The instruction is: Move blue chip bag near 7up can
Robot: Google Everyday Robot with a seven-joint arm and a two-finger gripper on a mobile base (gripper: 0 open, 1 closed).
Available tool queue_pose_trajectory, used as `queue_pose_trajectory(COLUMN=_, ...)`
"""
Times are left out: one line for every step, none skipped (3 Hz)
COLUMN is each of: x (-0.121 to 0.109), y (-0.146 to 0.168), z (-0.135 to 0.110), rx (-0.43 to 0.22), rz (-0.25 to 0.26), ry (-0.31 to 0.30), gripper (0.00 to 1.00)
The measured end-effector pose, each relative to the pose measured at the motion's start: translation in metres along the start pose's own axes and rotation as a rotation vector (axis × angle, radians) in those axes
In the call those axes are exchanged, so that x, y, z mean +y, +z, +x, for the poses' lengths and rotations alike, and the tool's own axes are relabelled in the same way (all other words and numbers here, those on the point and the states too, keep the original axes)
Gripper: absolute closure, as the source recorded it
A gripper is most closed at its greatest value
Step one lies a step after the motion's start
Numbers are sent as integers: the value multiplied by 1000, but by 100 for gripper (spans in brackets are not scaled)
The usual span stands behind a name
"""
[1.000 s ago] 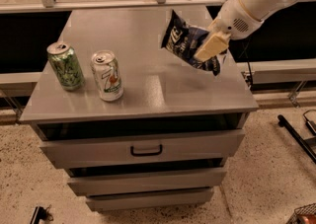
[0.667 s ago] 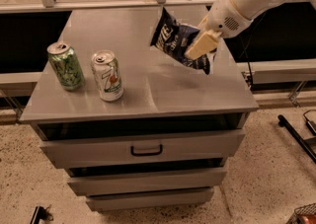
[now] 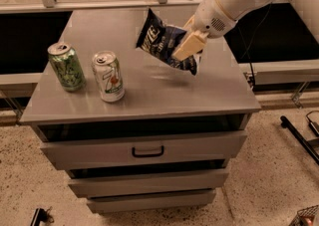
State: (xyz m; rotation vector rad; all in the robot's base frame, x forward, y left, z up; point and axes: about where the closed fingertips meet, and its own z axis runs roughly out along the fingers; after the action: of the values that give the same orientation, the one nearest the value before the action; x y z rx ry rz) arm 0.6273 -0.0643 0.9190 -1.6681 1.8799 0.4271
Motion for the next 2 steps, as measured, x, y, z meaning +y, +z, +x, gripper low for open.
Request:
queue_pose_trajectory(x=9, y=18, z=-9, rx=26, rz=-45, ry=-41, gripper=100)
queue_pose_trajectory(x=21, y=34, z=-13, rx=62, rz=-86, ry=-74, gripper=100)
